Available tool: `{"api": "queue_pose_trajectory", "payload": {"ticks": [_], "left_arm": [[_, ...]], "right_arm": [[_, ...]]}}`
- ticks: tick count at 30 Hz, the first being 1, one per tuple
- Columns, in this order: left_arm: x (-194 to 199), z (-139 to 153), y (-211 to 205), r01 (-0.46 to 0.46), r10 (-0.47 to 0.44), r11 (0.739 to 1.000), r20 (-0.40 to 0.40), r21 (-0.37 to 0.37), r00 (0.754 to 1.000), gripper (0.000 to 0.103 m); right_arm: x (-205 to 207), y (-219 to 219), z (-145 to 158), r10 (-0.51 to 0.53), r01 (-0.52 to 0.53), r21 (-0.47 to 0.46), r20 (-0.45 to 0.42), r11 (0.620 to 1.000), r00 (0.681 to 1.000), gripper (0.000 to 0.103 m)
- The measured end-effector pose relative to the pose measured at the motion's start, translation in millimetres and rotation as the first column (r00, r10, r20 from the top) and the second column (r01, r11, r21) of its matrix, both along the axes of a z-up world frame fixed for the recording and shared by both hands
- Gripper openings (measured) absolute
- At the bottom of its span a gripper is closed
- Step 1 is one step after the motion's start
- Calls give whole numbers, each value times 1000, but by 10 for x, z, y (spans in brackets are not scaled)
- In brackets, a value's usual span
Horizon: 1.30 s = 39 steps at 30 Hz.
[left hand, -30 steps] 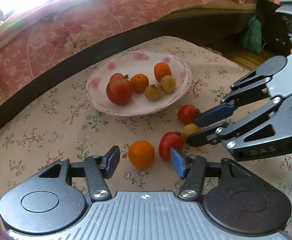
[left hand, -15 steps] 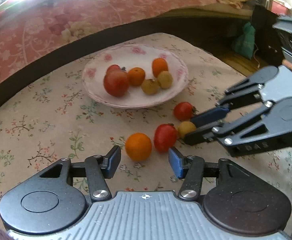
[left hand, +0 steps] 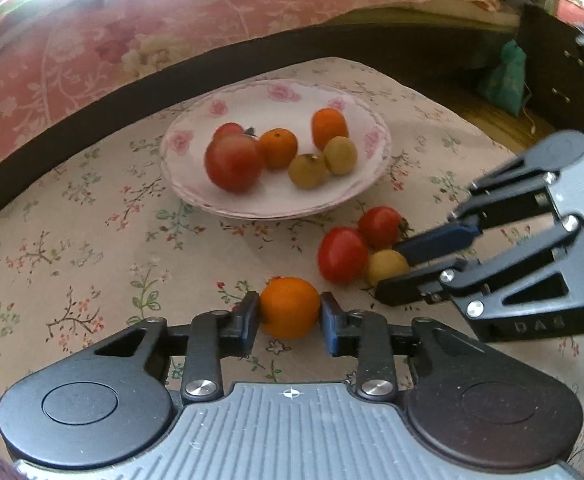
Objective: Organize fruits
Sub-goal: 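Grasp a mandarin orange with the left gripper while the right grasps a tan fruit, then carry the mandarin orange and tan fruit over the white plate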
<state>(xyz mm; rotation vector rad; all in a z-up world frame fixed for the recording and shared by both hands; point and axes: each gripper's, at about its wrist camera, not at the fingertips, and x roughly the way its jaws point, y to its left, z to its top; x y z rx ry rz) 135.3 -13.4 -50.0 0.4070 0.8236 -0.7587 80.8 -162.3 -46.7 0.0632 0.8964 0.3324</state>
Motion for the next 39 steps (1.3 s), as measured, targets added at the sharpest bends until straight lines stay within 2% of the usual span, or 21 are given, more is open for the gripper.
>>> {"api": "queue_pose_trajectory", "payload": {"ticks": [9, 25, 39], "left_arm": [[-49, 76, -11, -18, 18, 1000, 15, 8, 1000, 39], [65, 374, -218, -54, 58, 997, 73, -57, 996, 39], [306, 321, -345, -102, 106, 994, 89, -49, 990, 39]], "right_arm": [[-31, -52, 101, -54, 55, -15, 10, 998, 998, 27], [86, -152, 379, -127, 129, -27, 75, 991, 989, 27], [374, -238, 364, -158, 164, -60, 89, 985, 983, 27]]}}
